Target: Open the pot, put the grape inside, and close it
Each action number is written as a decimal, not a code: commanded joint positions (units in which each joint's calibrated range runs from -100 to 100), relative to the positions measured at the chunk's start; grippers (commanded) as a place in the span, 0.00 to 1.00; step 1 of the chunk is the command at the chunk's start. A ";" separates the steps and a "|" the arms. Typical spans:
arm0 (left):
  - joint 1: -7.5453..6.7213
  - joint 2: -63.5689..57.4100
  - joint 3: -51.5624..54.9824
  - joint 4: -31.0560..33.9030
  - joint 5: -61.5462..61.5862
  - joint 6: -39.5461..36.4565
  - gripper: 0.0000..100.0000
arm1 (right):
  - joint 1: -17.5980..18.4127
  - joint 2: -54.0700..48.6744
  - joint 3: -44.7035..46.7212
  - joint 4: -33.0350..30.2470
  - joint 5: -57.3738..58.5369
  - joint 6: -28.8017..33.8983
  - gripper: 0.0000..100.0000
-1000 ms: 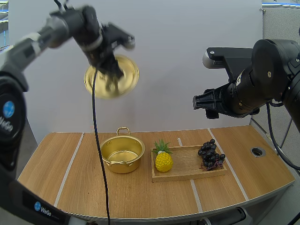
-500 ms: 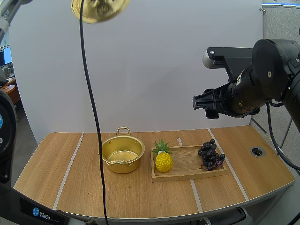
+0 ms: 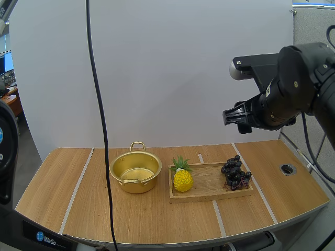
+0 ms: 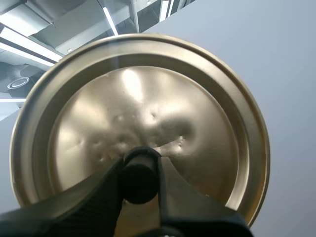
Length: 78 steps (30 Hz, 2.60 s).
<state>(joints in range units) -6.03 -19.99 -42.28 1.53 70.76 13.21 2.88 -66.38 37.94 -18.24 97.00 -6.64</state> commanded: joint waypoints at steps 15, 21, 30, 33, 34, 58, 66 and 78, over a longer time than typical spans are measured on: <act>-0.04 -0.26 -0.62 0.53 -2.63 -0.40 0.00 | 0.09 2.33 -0.66 -6.18 2.80 5.79 1.00; -0.04 -0.26 -0.62 0.53 -2.63 -0.40 0.00 | 0.09 13.26 -0.66 -13.47 3.00 12.31 1.00; -0.04 -0.26 -0.62 0.53 -2.63 -0.40 0.00 | 0.09 24.87 -1.72 -12.87 0.62 17.31 1.00; -0.04 -0.26 -0.62 0.53 -2.63 -0.40 0.00 | 0.07 26.01 -1.72 -12.87 -2.22 17.83 1.00; -0.04 -0.26 -0.62 0.53 -2.63 -0.40 0.00 | -0.07 26.12 -1.72 -12.87 -2.55 17.83 1.00; -0.04 -0.26 -0.62 0.53 -2.63 -0.40 0.00 | -14.10 26.47 -1.72 13.00 -16.39 -6.11 1.00; -0.04 -0.26 -0.62 0.53 -2.63 -0.40 0.00 | -23.06 30.83 -1.72 30.41 -16.52 -23.35 1.00; -0.04 -0.26 -0.62 0.53 -2.63 -0.40 0.00 | -23.06 43.58 -1.72 34.77 -19.98 -28.49 1.00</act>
<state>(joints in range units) -6.03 -19.99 -42.28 1.53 70.19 13.14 -19.95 -29.07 36.58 12.33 78.80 -31.03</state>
